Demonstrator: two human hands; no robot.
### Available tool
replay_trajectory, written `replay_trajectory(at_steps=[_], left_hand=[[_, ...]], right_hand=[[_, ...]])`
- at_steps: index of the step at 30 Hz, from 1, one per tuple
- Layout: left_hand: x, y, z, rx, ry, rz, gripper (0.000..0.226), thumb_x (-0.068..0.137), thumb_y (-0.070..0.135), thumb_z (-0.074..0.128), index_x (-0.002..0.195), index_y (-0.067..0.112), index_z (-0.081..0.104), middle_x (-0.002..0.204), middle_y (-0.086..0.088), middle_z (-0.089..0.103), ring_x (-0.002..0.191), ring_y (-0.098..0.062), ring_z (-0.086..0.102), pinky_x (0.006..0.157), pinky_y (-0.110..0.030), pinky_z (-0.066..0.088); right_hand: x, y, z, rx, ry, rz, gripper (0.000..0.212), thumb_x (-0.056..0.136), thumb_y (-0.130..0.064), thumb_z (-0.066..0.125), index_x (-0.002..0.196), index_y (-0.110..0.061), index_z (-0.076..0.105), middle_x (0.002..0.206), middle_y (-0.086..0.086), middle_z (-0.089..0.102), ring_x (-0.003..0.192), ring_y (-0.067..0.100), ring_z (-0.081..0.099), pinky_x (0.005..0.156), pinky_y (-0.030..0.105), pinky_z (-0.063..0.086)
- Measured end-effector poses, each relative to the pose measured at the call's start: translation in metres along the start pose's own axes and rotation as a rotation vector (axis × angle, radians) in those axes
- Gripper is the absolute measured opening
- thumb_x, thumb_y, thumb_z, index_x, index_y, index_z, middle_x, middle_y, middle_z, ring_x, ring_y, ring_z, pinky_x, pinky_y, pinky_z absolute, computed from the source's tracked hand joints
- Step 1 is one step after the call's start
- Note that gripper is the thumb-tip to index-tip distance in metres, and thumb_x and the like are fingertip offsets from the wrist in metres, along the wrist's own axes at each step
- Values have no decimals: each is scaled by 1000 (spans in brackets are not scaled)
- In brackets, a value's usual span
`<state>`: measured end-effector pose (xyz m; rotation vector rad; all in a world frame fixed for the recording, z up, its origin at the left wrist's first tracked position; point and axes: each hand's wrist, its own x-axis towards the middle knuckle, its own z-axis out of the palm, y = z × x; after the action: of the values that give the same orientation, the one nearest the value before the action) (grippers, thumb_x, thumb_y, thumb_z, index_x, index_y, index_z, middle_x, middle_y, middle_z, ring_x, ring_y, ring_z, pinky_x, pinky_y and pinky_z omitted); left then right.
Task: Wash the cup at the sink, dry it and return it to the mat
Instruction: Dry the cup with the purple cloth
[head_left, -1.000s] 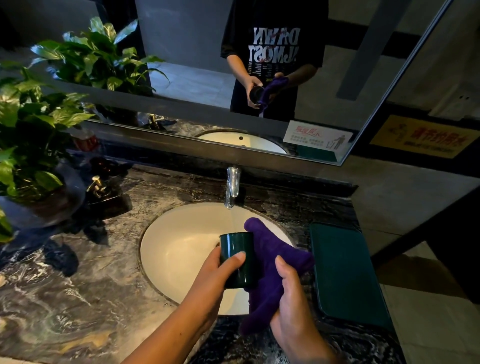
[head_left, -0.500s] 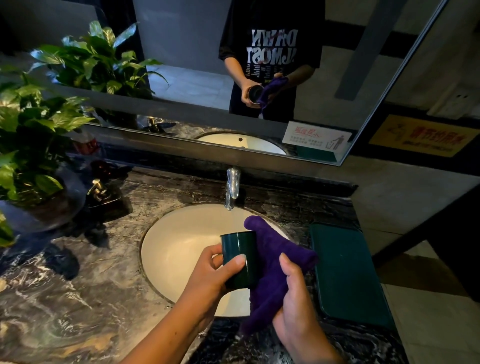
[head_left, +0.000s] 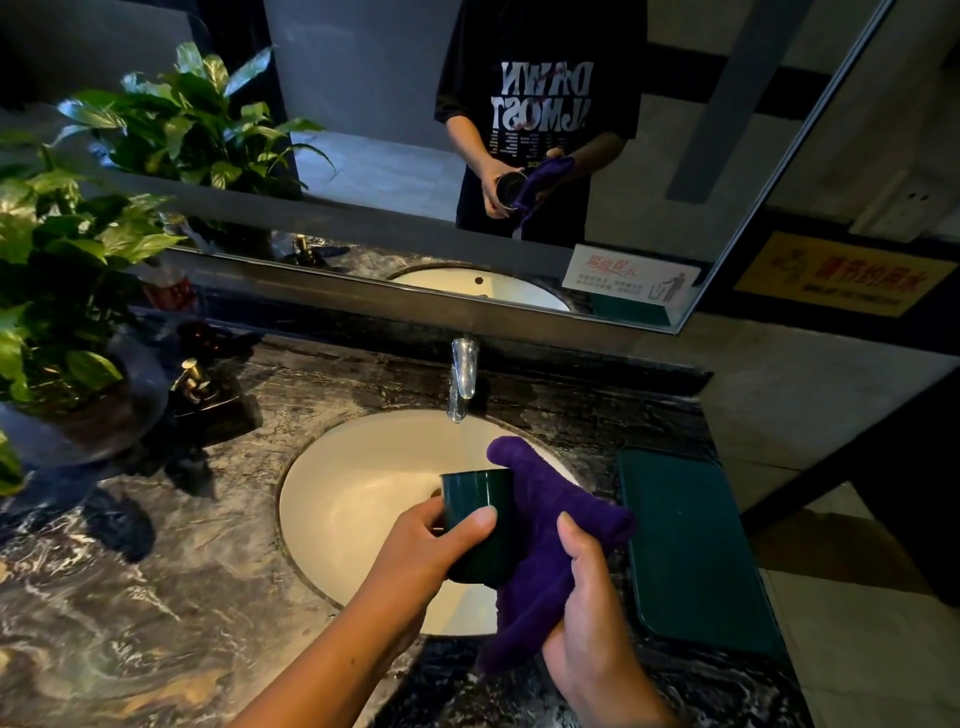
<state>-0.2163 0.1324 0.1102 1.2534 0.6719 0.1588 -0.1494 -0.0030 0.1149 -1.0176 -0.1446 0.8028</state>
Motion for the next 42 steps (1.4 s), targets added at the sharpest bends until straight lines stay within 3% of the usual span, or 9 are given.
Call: replay_trajectory(at_steps=[7, 11, 15, 21, 25, 31, 36, 39, 42], left_hand=[[-3, 5, 2, -128, -63, -24, 26, 99, 24, 59, 122, 15, 63, 103, -1, 79, 98, -16, 75, 77, -29, 62], [-6, 8, 6, 13, -81, 19, 40, 84, 54, 65, 118, 32, 63, 112, 3, 76, 99, -3, 72, 78, -21, 59], [-3, 12, 4, 185, -31, 51, 41, 70, 62, 71, 103, 39, 62, 105, 9, 70, 83, 9, 68, 61, -8, 52], [-2, 8, 0, 151, -34, 7, 50, 68, 54, 86, 108, 33, 64, 112, 1, 71, 105, -17, 68, 83, -28, 62], [-4, 10, -3, 62, -111, -31, 62, 61, 41, 87, 117, 26, 66, 116, -2, 73, 110, -21, 69, 92, -38, 61], [-8, 13, -5, -101, -215, -47, 74, 55, 25, 90, 124, 11, 66, 121, -14, 71, 113, -30, 69, 88, -39, 61], [-11, 8, 5, -275, -204, -3, 76, 59, 22, 87, 127, 0, 62, 126, -25, 67, 116, -36, 67, 91, -45, 60], [-11, 9, 16, -336, -195, 58, 73, 63, 22, 86, 129, 2, 62, 125, -22, 69, 117, -36, 67, 91, -44, 60], [-10, 9, 25, -322, -130, 127, 71, 60, 23, 88, 125, 10, 63, 116, -16, 74, 110, -34, 71, 87, -42, 61]], right_hand=[[3, -7, 2, -36, 72, -28, 74, 67, -50, 71, 130, -12, 66, 127, 13, 73, 118, 27, 69, 98, 43, 52], [-2, -5, 6, -48, 16, -46, 61, 87, -42, 57, 141, -14, 60, 142, 14, 63, 134, 30, 58, 115, 53, 38], [-4, -2, 4, -8, 5, -14, 69, 81, -44, 63, 142, -13, 58, 142, 16, 63, 136, 33, 56, 120, 57, 31], [-5, -1, -2, -9, 31, -33, 62, 87, -42, 58, 141, -11, 59, 140, 18, 64, 133, 35, 57, 118, 59, 34], [-2, -5, -5, -8, 83, -11, 62, 86, -44, 56, 137, -9, 62, 136, 21, 65, 130, 38, 59, 113, 59, 41], [0, -12, -13, 115, 91, 57, 58, 79, -57, 61, 117, -16, 77, 129, 19, 71, 114, 33, 71, 91, 47, 56], [2, -13, -11, 311, 101, 48, 57, 91, -52, 44, 122, -14, 74, 132, 22, 68, 112, 36, 70, 96, 50, 49], [1, -8, -6, 417, 121, 116, 60, 96, -54, 40, 135, -16, 65, 137, 25, 64, 119, 42, 59, 98, 54, 42], [-2, 0, -1, 495, 153, 210, 65, 96, -58, 43, 132, -10, 68, 131, 28, 66, 116, 46, 64, 99, 57, 48]])
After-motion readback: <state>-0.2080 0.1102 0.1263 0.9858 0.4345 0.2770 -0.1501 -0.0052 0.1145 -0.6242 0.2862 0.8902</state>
